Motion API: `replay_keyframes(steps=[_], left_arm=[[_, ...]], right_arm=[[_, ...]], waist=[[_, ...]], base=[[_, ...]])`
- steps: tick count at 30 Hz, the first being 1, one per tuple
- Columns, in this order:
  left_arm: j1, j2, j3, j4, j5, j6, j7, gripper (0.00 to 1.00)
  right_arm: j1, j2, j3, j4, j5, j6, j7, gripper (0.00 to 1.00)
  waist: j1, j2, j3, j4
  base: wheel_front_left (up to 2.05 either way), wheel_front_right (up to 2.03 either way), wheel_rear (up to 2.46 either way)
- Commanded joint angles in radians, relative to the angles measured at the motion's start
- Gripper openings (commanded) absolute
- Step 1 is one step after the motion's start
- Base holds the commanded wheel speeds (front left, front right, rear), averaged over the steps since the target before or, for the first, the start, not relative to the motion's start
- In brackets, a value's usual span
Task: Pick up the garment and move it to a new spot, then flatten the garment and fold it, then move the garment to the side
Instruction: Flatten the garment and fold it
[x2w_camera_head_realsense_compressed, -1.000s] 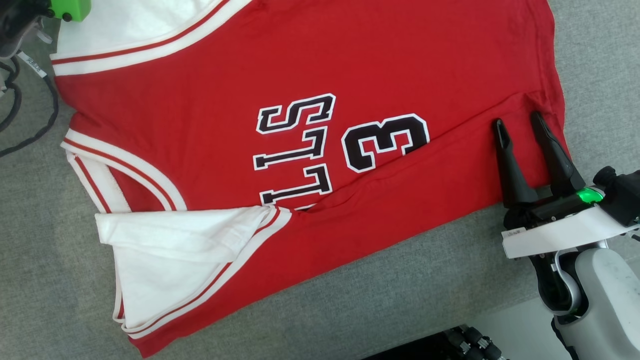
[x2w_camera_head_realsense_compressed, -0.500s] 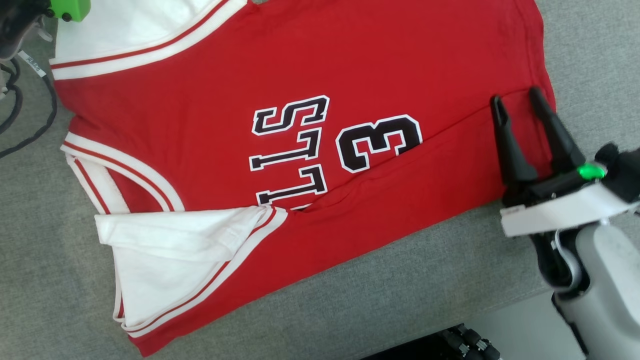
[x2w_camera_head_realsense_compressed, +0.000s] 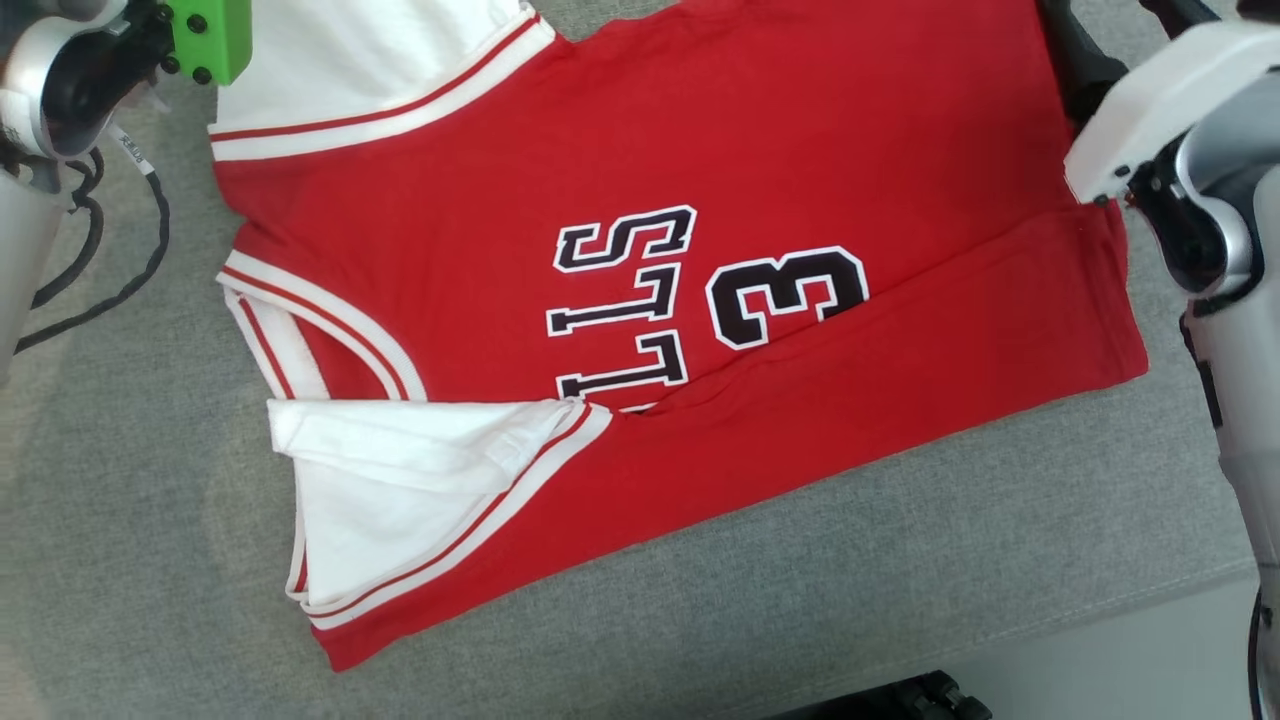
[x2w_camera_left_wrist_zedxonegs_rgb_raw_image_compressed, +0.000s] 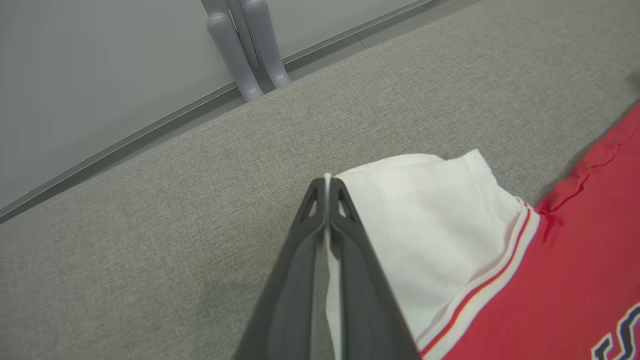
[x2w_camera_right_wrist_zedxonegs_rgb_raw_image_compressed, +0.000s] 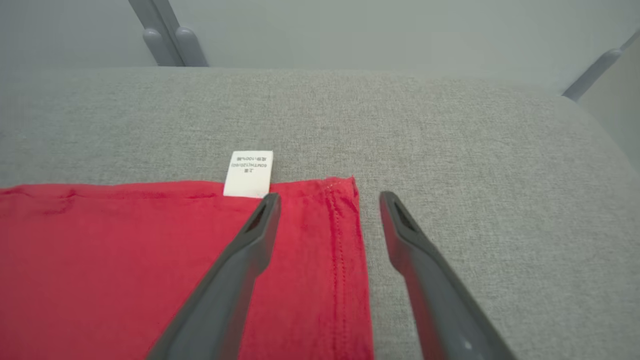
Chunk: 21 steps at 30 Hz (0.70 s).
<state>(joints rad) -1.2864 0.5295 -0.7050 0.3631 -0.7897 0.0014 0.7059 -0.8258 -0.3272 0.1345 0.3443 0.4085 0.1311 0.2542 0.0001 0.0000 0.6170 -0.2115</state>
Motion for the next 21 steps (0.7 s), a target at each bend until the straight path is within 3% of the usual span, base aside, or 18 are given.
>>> replay_keyframes(steps=[1,9,21], left_arm=[[0.016,0.011,-0.001,-0.011,0.001,0.008,0.006,0.0],[0.02,0.024,-0.009,-0.062,0.002,0.02,0.031,0.0],[0.011,0.029,-0.019,-0.084,0.004,0.032,0.047,0.0]], right_arm=[[-0.035,0.005,-0.014,0.027,-0.032,-0.001,0.051,1.0],[-0.165,0.06,-0.084,0.17,-0.109,-0.001,0.255,1.0],[-0.216,0.092,-0.109,0.207,-0.126,-0.001,0.283,1.0]], waist=[[-0.0001,0.0,-0.009,0.014],[-0.0001,0.0,0.004,0.028],[-0.0001,0.0,0.024,0.032]], base=[[0.0,0.0,0.0],[0.0,0.0,0.0],[0.0,0.0,0.0]])
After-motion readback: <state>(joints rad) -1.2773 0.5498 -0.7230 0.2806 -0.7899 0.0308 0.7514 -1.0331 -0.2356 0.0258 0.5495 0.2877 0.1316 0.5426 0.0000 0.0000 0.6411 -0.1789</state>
